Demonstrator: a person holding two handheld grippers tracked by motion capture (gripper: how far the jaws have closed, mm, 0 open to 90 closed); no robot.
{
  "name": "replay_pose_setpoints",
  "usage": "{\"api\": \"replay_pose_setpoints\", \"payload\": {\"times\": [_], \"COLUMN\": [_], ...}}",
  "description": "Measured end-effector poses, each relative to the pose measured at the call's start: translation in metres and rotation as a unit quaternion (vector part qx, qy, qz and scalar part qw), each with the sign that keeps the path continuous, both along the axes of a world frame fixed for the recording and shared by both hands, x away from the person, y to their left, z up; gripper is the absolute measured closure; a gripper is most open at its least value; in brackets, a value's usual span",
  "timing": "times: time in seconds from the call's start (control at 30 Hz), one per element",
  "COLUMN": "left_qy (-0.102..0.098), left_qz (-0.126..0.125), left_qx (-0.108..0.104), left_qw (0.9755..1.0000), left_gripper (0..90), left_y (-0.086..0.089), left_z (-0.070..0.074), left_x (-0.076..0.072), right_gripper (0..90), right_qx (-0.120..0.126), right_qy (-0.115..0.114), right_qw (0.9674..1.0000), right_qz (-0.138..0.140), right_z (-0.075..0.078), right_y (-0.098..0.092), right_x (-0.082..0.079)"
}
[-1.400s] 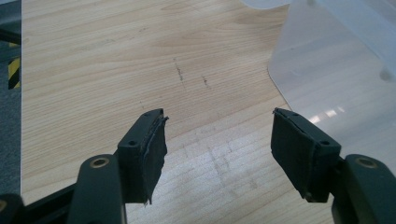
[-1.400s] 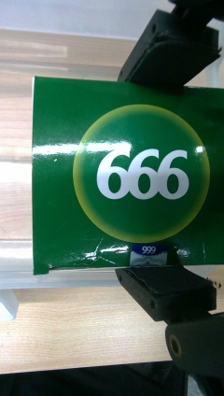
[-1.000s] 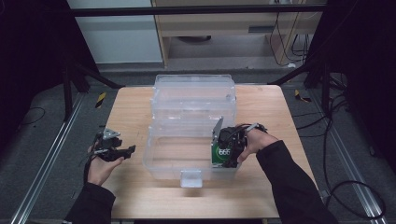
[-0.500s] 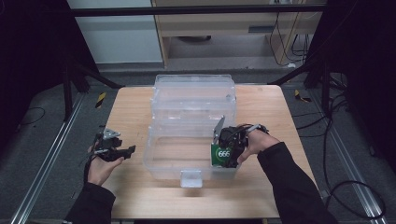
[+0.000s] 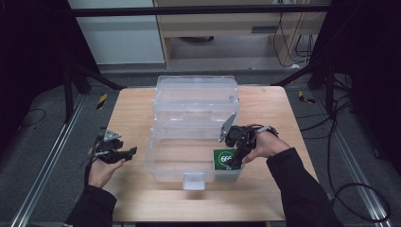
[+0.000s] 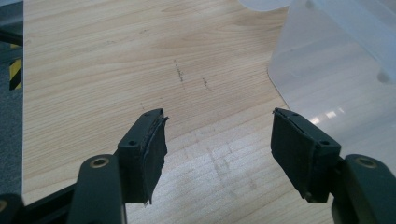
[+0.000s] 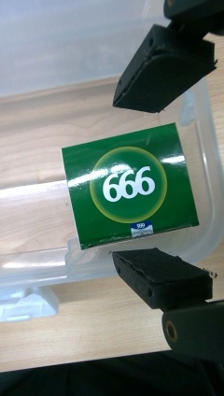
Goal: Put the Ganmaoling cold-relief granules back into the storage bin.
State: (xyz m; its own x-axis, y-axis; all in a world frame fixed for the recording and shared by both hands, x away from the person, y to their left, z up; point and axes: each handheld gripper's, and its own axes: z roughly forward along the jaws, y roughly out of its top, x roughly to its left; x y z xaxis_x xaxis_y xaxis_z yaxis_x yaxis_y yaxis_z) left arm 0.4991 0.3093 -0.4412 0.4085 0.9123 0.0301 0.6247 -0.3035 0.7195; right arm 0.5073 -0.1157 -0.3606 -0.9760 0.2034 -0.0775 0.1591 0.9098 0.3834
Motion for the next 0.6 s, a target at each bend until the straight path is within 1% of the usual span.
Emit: {"api": "replay_pose_setpoints", "payload": {"times": [0.03,0.07,0.23,0.27,0.4,0.47,0.53,0.57,0.6], "left_qy": [0.000,-0.001,-0.001,-0.002,-0.008,-0.010,-0.010,-0.009,-0.010], "left_qz": [0.000,0.000,-0.002,0.000,0.002,0.002,0.002,0.002,0.001], "left_qx": [-0.001,-0.001,-0.003,-0.006,-0.005,-0.007,-0.007,-0.005,-0.004], "left_qw": [1.0000,1.0000,1.0000,1.0000,1.0000,0.9999,0.9999,0.9999,0.9999], "left_gripper": [35.0,35.0,35.1,35.1,35.2,35.2,35.2,35.2,35.2], "left_y": [0.000,0.000,0.000,0.000,0.000,0.000,-0.001,-0.001,-0.001], "left_z": [0.000,0.001,0.000,0.000,0.002,0.003,0.003,0.003,0.002], "left_x": [0.000,0.000,0.000,0.000,-0.001,-0.001,-0.001,-0.001,-0.001], "right_gripper": [24.4,24.4,28.8,29.8,31.4,31.5,31.5,32.0,32.0], "right_qx": [0.006,0.006,0.016,0.020,0.028,0.031,0.041,0.053,0.053], "right_qy": [-0.003,-0.003,-0.003,-0.004,-0.008,-0.004,-0.010,-0.010,-0.010], "right_qw": [0.9999,0.9999,0.9993,0.9992,0.9988,0.9986,0.9985,0.9979,0.9979], "right_qz": [-0.009,-0.009,-0.034,-0.034,-0.039,-0.041,-0.036,-0.035,-0.035], "right_z": [0.004,0.004,0.012,0.014,0.016,0.017,0.016,0.016,0.016], "right_y": [-0.002,-0.002,-0.004,-0.004,-0.002,-0.001,0.001,0.002,0.002], "right_x": [-0.002,-0.002,-0.009,-0.010,-0.014,-0.017,-0.019,-0.020,-0.020]}}
